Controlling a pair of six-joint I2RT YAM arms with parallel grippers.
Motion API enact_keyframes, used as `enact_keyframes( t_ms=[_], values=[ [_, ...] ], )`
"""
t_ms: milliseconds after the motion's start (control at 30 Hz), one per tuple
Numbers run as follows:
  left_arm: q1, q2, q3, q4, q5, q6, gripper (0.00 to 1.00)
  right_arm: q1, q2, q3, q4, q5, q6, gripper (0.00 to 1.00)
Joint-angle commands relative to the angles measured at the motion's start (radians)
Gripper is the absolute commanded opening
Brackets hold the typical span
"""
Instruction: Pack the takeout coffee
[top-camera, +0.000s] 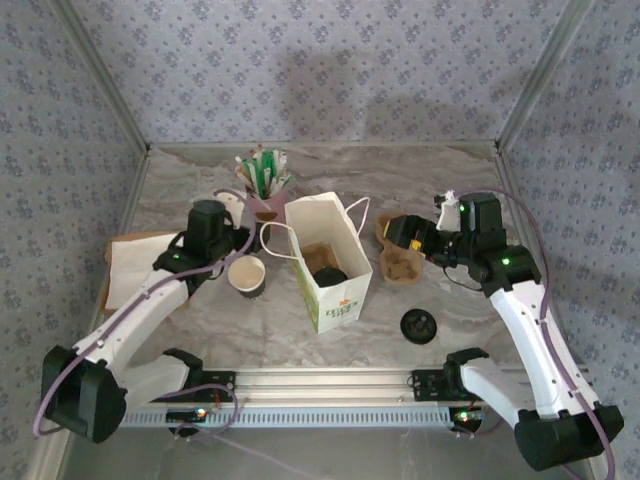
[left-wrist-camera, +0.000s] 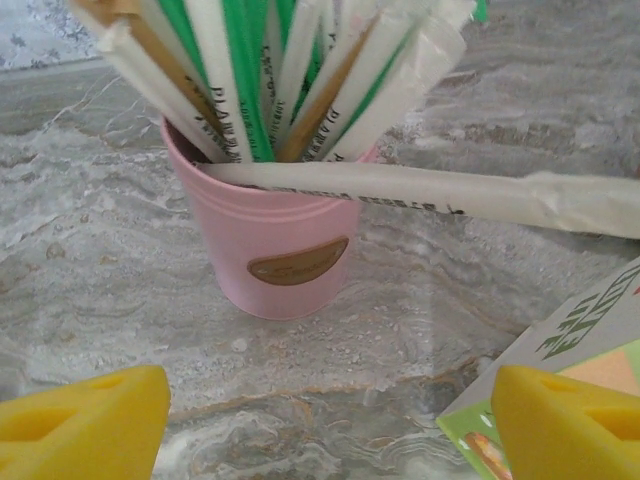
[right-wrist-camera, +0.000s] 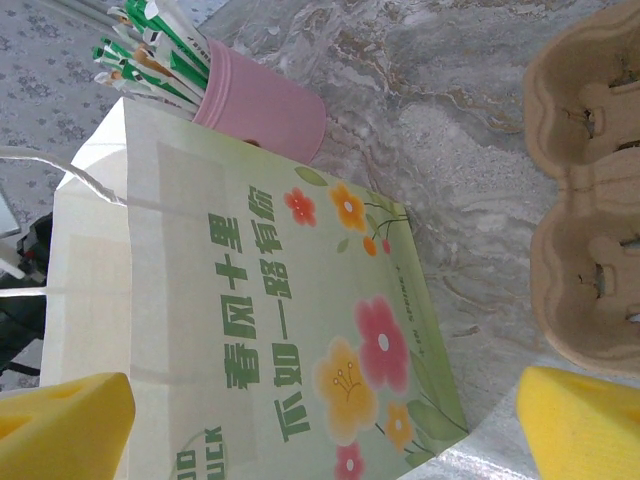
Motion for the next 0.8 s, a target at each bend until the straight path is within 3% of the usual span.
enact_keyframes(
  t_ms=[0,133,500,767],
  values=[
    [-0.019,0.016,0.001,0.113,-0.067,0.102,0.84,0.005,0.000,-0.001,-0.002,-0.007,0.006,1.00],
    [-0.019,0.040,0.003,0.156,-0.068,0.120,0.79,0.003,0.014,-0.003,0.008,-0.008,0.005,1.00],
    [-0.019,0.157,0.085,0.163,-0.045,0.143,0.54,0.004,0.019,-0.002,0.012,-0.005,0.005,1.00],
    [-0.019,0.190,0.124,0.177,-0.048,0.150,0.48,0.004,0.017,-0.001,0.007,-0.007,0.005,1.00]
  ],
)
